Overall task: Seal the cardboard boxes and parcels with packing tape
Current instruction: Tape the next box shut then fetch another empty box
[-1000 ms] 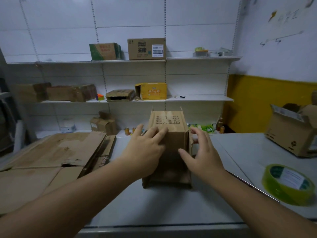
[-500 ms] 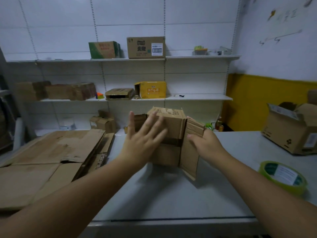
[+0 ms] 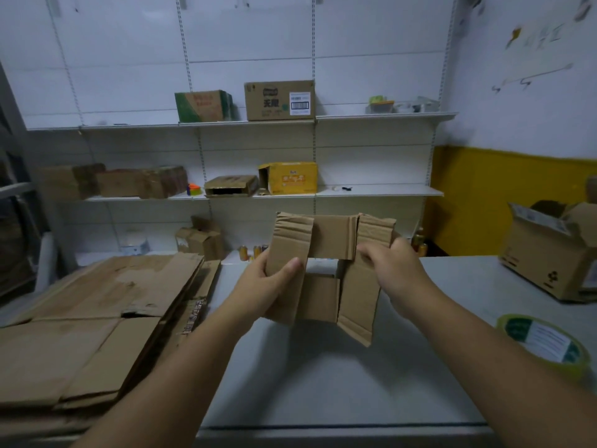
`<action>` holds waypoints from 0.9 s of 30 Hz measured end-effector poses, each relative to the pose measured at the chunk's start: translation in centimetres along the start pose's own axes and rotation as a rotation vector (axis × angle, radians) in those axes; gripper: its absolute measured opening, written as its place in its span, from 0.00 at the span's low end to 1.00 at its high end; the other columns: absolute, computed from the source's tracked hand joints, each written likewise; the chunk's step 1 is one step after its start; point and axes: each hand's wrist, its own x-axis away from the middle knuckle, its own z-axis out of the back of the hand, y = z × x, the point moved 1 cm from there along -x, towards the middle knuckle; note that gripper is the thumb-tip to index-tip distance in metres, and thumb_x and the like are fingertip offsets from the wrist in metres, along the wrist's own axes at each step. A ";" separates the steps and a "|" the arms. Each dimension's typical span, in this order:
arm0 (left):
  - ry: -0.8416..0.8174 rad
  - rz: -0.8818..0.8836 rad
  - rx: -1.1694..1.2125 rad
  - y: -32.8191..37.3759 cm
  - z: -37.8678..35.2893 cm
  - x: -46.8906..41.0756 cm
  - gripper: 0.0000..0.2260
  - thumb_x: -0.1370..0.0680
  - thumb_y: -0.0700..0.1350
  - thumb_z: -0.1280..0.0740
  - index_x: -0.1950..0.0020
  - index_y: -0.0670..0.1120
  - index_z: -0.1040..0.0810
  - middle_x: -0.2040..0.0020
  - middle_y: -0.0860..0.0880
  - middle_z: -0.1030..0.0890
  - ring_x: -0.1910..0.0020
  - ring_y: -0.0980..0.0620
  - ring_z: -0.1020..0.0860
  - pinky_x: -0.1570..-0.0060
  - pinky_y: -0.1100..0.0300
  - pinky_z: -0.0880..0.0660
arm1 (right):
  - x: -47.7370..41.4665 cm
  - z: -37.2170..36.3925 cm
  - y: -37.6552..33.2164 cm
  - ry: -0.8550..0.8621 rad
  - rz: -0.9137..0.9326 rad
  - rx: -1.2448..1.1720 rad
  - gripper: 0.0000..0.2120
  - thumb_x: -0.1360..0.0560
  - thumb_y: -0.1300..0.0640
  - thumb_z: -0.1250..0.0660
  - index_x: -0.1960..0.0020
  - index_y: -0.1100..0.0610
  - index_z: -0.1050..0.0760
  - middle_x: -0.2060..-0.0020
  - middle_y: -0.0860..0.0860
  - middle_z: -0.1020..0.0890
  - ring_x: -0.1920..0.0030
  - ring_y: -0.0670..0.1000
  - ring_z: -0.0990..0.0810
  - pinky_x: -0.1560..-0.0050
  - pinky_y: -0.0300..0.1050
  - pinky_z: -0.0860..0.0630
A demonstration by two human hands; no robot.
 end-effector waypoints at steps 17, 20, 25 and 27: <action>0.080 -0.222 0.029 -0.3 -2.1 1.6 0.20 0.23 0.47 0.33 0.41 0.71 0.35 0.48 0.65 0.26 0.47 0.61 0.25 0.56 0.61 0.23 | 0.8 -2.7 3.9 -0.155 0.150 0.131 0.47 0.25 0.53 0.31 0.30 0.33 0.67 0.39 0.42 0.36 0.42 0.42 0.32 0.44 0.42 0.30; 0.001 -0.260 0.003 -0.2 -1.7 2.0 0.26 0.27 0.53 0.30 0.34 0.71 0.37 0.39 0.62 0.28 0.40 0.56 0.26 0.46 0.53 0.22 | 1.2 -2.4 3.8 -0.116 0.138 0.153 0.47 0.26 0.52 0.30 0.24 0.42 0.64 0.40 0.42 0.34 0.42 0.42 0.33 0.42 0.39 0.33; -0.184 -0.350 0.041 5.2 0.5 2.0 0.32 0.28 0.57 0.32 0.30 0.69 0.47 0.38 0.63 0.32 0.49 0.65 0.23 0.57 0.67 0.22 | -1.2 0.2 -2.1 0.009 0.092 -0.011 0.41 0.26 0.50 0.30 0.23 0.41 0.53 0.36 0.48 0.29 0.50 0.44 0.23 0.60 0.37 0.22; -0.162 -0.392 -0.077 7.8 1.0 1.9 0.28 0.28 0.60 0.37 0.32 0.70 0.47 0.35 0.60 0.36 0.50 0.62 0.24 0.62 0.70 0.24 | -2.1 1.0 -5.2 -0.119 0.016 0.071 0.34 0.25 0.48 0.32 0.24 0.41 0.45 0.40 0.49 0.28 0.56 0.49 0.19 0.68 0.40 0.21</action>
